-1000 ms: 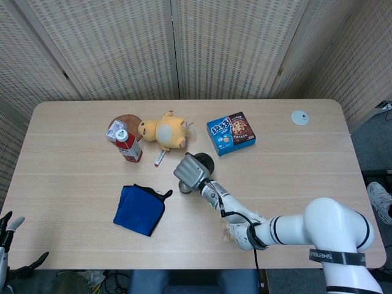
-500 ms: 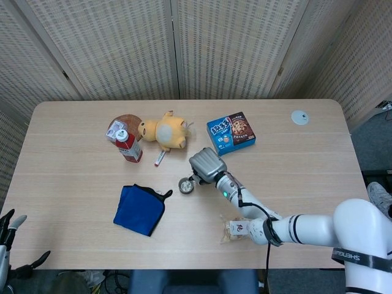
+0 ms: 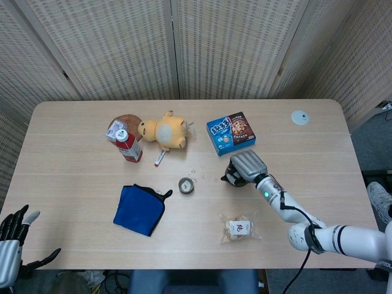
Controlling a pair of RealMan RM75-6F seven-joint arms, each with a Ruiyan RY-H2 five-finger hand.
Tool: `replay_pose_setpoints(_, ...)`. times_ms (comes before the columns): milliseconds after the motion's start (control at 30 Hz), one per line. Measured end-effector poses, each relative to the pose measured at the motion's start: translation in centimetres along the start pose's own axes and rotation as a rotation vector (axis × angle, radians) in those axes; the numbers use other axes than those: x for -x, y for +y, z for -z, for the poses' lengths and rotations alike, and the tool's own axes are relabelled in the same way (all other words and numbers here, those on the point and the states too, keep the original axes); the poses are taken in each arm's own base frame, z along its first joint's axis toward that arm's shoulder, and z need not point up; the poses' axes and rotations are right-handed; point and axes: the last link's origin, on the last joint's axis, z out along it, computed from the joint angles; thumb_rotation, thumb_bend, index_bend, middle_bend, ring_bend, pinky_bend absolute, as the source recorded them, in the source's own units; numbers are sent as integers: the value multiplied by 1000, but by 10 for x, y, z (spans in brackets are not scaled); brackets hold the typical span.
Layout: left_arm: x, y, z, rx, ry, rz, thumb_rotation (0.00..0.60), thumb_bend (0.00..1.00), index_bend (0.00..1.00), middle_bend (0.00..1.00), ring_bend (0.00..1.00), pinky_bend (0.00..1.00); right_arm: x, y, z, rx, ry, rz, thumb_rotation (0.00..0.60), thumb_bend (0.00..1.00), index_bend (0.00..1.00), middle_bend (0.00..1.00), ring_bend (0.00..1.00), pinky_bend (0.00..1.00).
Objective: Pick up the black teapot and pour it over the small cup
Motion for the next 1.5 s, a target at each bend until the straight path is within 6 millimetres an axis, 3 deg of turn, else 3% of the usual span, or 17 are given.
replay_pose_setpoints(167, 1, 3, -2, 7, -6, -3, 364, 3, 141, 0, 0, 0, 13, 17, 7, 26, -16, -33, 539, 441, 936, 935, 896, 419)
replay_pose_setpoints(367, 0, 3, -2, 2, -5, -6, 364, 3, 141, 0, 0, 0, 18, 27, 10, 34, -16, -76, 529, 227, 936, 930, 894, 420)
replay_pose_setpoints(667, 0, 3, -3, 1, -5, -10, 363, 3, 141, 0, 0, 0, 19, 40, 15, 48, -14, -73, 464, 3, 936, 925, 885, 408)
replay_pose_setpoints(1033, 3, 8, -6, 12, -15, -9, 364, 3, 141, 0, 0, 0, 19, 49, 21, 62, 3, 20, 460, 0, 936, 900, 851, 388)
replay_pose_setpoints(1500, 5, 8, -5, 9, -21, -8, 365, 3, 141, 0, 0, 0, 33, 54, 21, 95, -21, 161, 460, 0, 912, 881, 824, 359)
